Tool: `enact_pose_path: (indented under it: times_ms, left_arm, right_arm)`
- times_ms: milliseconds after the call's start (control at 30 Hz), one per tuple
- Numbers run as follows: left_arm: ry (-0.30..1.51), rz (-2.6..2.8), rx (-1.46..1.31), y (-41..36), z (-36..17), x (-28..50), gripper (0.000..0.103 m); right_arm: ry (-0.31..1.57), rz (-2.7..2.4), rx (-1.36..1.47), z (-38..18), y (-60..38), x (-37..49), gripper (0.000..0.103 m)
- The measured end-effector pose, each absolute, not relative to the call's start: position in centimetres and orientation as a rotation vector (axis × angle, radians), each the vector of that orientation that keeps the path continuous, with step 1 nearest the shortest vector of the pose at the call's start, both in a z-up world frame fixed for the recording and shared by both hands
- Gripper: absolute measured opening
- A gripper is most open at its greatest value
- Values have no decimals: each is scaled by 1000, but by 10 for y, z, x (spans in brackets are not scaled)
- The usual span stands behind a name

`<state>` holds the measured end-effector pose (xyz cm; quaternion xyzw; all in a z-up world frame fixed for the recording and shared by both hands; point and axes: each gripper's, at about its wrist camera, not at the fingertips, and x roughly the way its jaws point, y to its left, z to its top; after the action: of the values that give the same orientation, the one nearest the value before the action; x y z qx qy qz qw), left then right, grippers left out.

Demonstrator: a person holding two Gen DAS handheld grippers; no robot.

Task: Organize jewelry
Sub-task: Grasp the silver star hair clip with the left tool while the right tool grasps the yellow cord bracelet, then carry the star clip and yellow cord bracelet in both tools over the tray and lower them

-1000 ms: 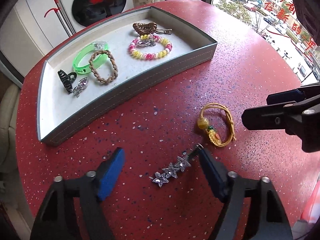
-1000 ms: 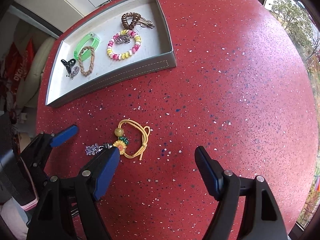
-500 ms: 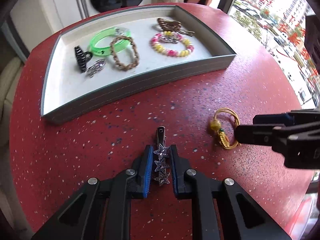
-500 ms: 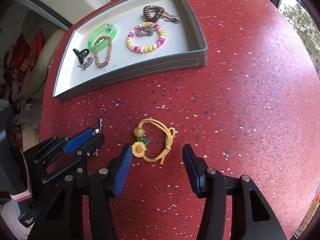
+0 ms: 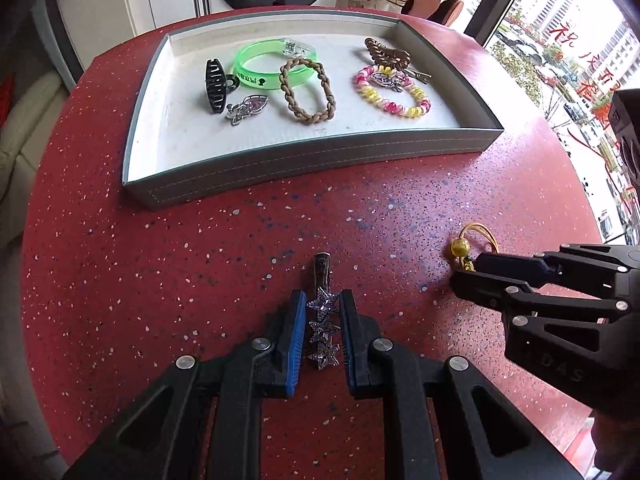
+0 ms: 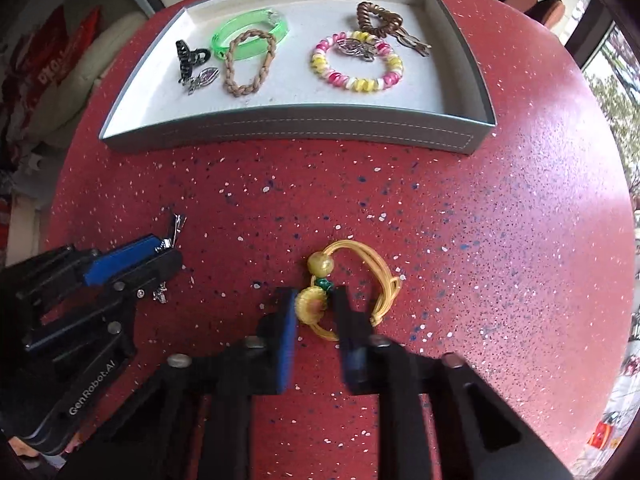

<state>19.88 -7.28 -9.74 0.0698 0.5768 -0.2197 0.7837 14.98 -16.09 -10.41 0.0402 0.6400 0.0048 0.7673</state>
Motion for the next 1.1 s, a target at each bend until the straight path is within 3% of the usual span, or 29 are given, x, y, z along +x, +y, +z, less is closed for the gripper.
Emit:
enact_pose_path:
  times_ms: [267,333,833,867,933,1100]
  left_arm:
    - [1241,-475,123,-67,-89,200,35]
    - [1241,-477,114,-66,-85,201,20]
    - [1272,-326,7,-47,-75,204,22]
    - [1282,-297,-9,-44,-76,203,29]
    - [1286,-254,-14,-43,-77,202,103]
    - [1258,-191,22,-48,-75,199,103]
  right_arm:
    - [1357,38,219,-87,-182,146,12]
    - [1347,39,258,-81,-192,145,12]
    - [1324,57,382,-65,-205,140,12]
    - [1326,57,387,-65,-206,140,12]
    - [1327,53,394,-65,-208,139,12]
    - [1326,43,402,-64,-216,134,12]
